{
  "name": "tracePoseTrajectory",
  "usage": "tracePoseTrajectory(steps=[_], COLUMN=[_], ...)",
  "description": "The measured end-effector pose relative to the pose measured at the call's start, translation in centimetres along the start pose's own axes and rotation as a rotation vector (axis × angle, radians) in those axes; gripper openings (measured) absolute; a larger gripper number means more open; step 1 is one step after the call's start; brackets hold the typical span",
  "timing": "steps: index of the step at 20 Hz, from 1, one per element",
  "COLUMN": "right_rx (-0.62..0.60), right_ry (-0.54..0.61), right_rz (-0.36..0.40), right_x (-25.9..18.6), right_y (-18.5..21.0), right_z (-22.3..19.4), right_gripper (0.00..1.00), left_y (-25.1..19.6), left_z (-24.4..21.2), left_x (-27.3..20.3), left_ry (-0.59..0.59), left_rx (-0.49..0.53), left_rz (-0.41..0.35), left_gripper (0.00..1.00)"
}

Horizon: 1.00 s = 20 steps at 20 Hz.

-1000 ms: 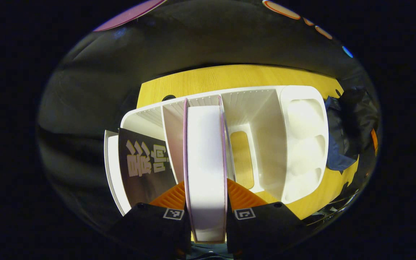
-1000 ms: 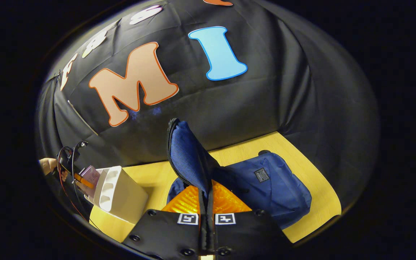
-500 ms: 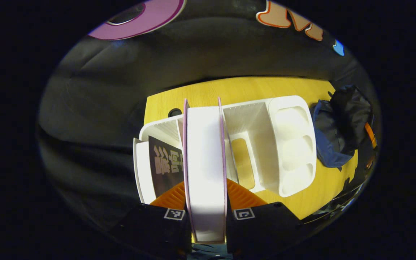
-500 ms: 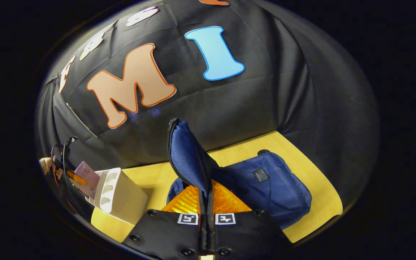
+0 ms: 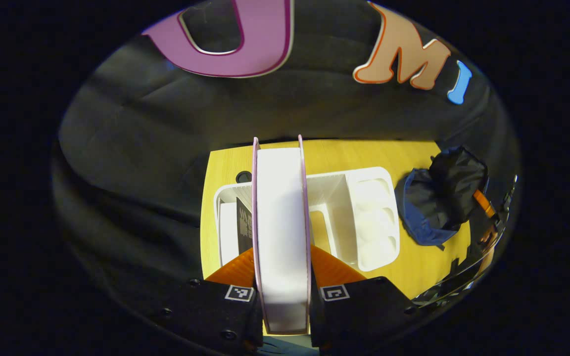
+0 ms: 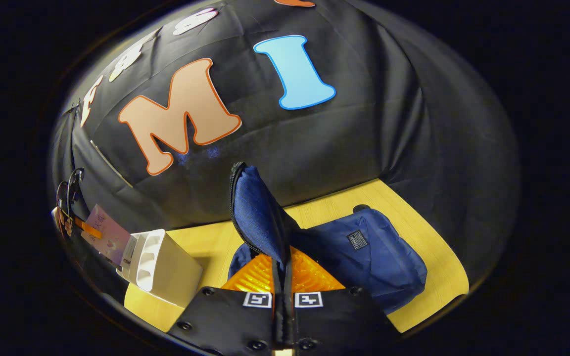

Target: Open the schoolbag, grab two books from the bookshelf and put them into the schoolbag.

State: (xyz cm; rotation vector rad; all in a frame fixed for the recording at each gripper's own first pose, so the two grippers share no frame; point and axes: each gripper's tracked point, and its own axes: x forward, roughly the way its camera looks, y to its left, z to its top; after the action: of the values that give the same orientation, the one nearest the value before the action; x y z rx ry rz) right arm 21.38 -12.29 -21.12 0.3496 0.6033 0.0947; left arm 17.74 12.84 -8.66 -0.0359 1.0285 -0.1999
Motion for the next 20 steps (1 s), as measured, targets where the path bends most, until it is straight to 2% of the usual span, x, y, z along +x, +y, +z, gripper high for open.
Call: tracePoseTrajectory(steps=[6,11,12,13,14,20], right_rx=[0.001,0.001,0.001,0.001,0.001,0.015], right_ry=[0.003,0.008,0.008,0.009,0.010,0.016], right_rz=[-0.001,-0.003,-0.002,-0.002,-0.002,0.007], right_x=[-0.1,-0.2,-0.2,-0.2,-0.1,0.1], right_y=[-0.2,-0.3,-0.3,-0.3,-0.4,-0.5], right_z=[0.2,0.3,0.4,0.5,0.5,0.5], right_gripper=[0.04,0.03,0.03,0.04,0.04,0.03], left_y=[0.2,-1.3,-1.8,-2.2,-2.8,-6.9], left_z=[2.4,3.6,3.9,4.0,3.9,4.6], left_x=[-3.8,-5.9,-6.0,-6.1,-6.0,-5.4], left_ry=[-0.110,-0.173,-0.176,-0.185,-0.183,-0.204], left_rx=[-0.111,-0.268,-0.293,-0.325,-0.345,-0.510], left_rz=[-0.103,-0.255,-0.294,-0.328,-0.361,-0.536], left_gripper=[0.33,0.31,0.33,0.31,0.33,0.33])
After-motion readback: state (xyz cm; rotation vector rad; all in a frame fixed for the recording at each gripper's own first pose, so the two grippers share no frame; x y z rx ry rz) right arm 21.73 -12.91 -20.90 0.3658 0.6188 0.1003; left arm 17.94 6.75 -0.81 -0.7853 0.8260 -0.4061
